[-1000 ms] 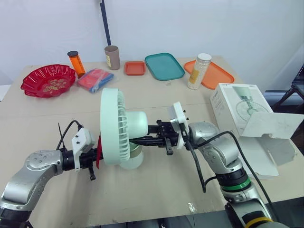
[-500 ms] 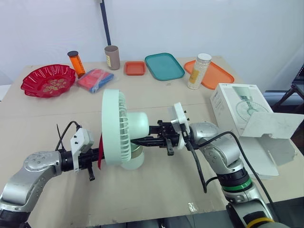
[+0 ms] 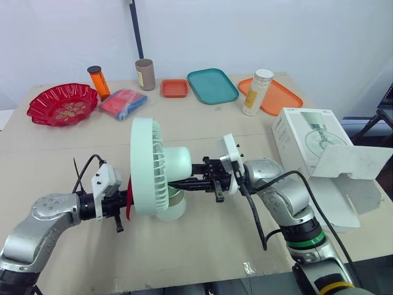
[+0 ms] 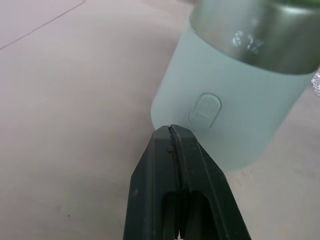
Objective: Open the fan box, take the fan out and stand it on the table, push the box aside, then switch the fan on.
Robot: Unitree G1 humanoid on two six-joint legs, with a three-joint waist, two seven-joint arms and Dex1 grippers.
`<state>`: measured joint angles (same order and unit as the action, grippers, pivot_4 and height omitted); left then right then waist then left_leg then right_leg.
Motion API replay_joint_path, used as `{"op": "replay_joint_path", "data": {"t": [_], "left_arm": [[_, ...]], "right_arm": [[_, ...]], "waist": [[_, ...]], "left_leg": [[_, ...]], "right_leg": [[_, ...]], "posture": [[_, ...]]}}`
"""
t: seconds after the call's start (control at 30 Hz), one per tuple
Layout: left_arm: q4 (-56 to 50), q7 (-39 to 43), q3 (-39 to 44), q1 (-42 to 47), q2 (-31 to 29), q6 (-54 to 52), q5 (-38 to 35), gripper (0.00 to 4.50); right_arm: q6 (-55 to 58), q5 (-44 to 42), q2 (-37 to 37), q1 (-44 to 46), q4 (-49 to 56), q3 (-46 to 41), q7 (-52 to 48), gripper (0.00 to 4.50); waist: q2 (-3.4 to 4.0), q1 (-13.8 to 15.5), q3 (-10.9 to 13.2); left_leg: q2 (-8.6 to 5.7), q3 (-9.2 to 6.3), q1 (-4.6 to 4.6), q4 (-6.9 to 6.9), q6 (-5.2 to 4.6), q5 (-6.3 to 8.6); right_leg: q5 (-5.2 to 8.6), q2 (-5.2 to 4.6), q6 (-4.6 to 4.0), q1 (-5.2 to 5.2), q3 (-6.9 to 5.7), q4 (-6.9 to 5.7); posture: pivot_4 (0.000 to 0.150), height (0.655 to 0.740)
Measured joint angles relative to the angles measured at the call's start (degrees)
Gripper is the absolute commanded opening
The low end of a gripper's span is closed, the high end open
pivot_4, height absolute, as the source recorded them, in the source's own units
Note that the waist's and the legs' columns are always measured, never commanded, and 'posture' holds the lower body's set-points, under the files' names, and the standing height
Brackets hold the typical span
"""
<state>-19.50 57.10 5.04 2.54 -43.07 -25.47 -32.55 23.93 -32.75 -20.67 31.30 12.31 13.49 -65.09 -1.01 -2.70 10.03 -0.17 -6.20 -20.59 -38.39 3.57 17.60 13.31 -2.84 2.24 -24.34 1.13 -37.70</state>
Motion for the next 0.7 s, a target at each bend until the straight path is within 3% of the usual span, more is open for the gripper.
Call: {"op": "replay_joint_path", "data": {"t": [0.7], "left_arm": [[-2.8, 0.7, 1.1, -0.2, -0.7, -2.7, -2.5, 0.04]], "right_arm": [[-0.6, 1.9, 0.4, -0.6, -0.1, 0.1, -0.1, 0.44]], "waist": [[0.00, 0.0, 0.0]], "left_leg": [[0.00, 0.00, 0.00, 0.00, 0.00, 0.00]], "right_leg": [[0.00, 0.01, 0.00, 0.00, 0.00, 0.00]], "posture": [[0.150, 0.7255]]}}
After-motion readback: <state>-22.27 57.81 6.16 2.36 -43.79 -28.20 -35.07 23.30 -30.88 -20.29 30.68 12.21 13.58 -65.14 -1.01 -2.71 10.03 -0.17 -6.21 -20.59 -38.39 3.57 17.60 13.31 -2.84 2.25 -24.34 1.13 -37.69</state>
